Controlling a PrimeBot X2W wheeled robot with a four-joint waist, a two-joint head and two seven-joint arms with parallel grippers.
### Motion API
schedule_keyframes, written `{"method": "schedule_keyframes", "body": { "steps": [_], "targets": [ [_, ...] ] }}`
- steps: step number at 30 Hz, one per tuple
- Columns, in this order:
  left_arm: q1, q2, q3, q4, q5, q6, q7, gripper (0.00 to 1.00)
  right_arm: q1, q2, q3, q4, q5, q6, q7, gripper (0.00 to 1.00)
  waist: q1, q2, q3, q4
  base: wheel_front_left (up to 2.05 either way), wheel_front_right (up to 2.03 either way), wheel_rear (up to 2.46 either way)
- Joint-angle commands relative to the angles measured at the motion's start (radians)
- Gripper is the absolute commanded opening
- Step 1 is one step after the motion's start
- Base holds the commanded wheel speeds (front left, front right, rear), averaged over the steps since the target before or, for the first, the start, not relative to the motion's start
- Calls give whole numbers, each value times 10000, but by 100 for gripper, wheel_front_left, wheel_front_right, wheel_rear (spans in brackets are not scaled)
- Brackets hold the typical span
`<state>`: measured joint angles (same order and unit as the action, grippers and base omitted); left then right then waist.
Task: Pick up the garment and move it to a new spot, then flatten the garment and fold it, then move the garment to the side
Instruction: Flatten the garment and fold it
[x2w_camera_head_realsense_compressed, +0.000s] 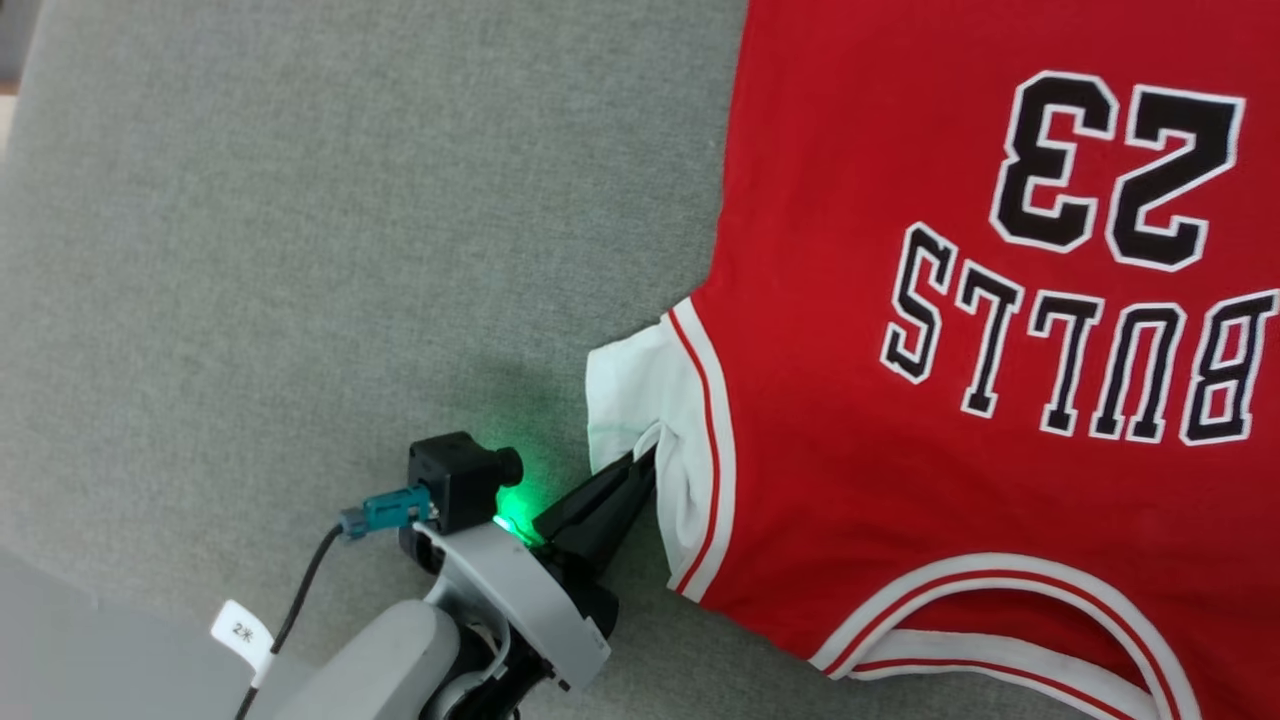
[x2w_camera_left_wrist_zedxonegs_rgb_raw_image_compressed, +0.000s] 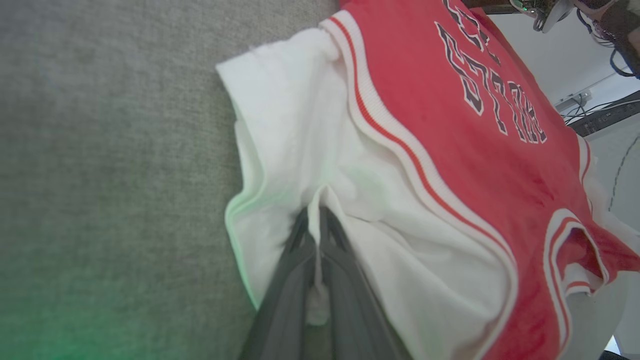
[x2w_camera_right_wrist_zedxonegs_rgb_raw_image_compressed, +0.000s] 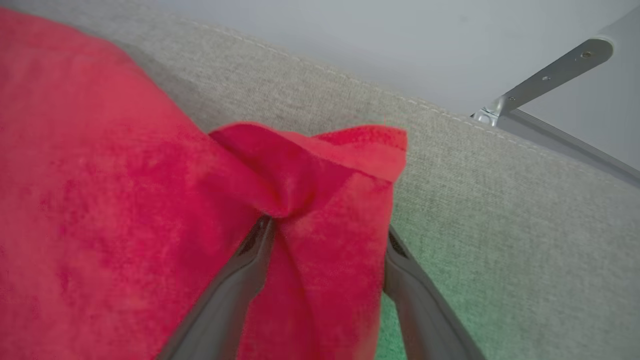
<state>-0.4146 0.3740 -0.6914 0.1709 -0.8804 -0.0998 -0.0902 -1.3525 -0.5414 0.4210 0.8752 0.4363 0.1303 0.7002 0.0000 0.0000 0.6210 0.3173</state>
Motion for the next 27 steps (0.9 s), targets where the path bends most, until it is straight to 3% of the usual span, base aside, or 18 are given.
{"method": "schedule_keyframes", "body": {
  "steps": [1,2,3,5,6,12,15,20,27],
  "targets": [
    [67,170,36,1516,-58,445,361,0,334,132,241,395,111,9,146,100,0,0,214,175,0,0,0],
    [52,161,43,1576,-59,438,351,0,298,118,340,521,132,8,136,100,0,0,219,162,0,0,0],
    [40,159,50,1633,-67,420,341,0,288,95,454,623,138,8,115,85,0,0,215,149,0,0,0],
    [42,157,30,1716,-99,401,317,0,217,49,627,787,186,9,93,11,0,0,214,114,0,0,0],
    [39,150,16,1758,-104,394,304,0,166,17,678,869,168,8,75,0,0,0,215,93,0,0,0],
    [-103,8,-50,1853,-150,317,253,0,-161,-118,891,1314,269,-5,0,0,0,0,264,-19,0,0,0],
    [-240,-87,-28,1919,-155,304,140,0,-404,76,879,1398,486,-9,-641,0,0,0,199,-258,0,0,0],
    [-282,-17,294,1914,-263,394,-222,0,143,63,1355,865,1158,-2,-1108,0,0,0,-296,-703,0,0,0],
    [51,402,644,1724,-269,637,-647,0,1987,-1080,2400,-841,2733,-3,-1245,0,0,0,-1314,-1530,0,0,0]
  ]
}}
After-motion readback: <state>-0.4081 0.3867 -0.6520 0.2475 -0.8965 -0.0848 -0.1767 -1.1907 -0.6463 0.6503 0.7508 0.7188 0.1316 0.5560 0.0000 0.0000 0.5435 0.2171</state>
